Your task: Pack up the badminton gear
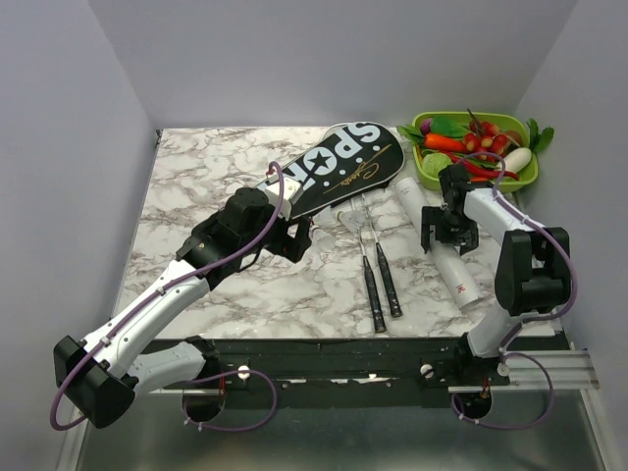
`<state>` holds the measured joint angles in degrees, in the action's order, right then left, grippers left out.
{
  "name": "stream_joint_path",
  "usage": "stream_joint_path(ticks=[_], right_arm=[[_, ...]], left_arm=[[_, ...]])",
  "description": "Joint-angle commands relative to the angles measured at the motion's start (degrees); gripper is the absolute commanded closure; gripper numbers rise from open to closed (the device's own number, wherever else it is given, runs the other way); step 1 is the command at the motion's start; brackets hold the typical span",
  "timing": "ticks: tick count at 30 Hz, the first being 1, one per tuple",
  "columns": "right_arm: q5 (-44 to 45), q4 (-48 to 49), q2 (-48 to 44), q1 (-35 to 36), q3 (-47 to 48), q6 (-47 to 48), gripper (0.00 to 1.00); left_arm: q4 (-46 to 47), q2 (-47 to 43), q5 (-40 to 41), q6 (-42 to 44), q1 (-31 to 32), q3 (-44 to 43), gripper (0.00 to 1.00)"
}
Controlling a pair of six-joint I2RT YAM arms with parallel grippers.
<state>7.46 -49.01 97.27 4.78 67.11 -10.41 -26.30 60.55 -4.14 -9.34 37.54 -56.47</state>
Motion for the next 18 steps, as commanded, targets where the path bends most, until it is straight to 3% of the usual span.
stream_joint_path(ticks=[1,8,15,16,18], right_arm=[[-4.21,0.32,1.86,-0.21,0.21,0.75,0.0],[-5.88,0.67,2.13,-0.03,-0.23,0.92,0.04],[-10.36,0.59,2.83,-0.03,-0.75,0.75,0.24],[-10.97,0.59,3.09,-0.03,-0.84,0.66,0.32],[-11.33,0.67,3.01,0.06,-1.02,0.22,0.38]], left_arm=[[-1.38,0.0,-0.61,-0.32,0.25,-1.1,0.01],[-1.29,0.0,-0.52,-0.24,0.17,-1.01,0.01],[-1.47,0.35,0.27,-0.32,0.25,-0.84,0.01],[-1.47,0.35,0.45,-0.24,0.25,-0.75,0.01],[-1.38,0.35,1.5,-0.24,0.17,-0.75,0.01]])
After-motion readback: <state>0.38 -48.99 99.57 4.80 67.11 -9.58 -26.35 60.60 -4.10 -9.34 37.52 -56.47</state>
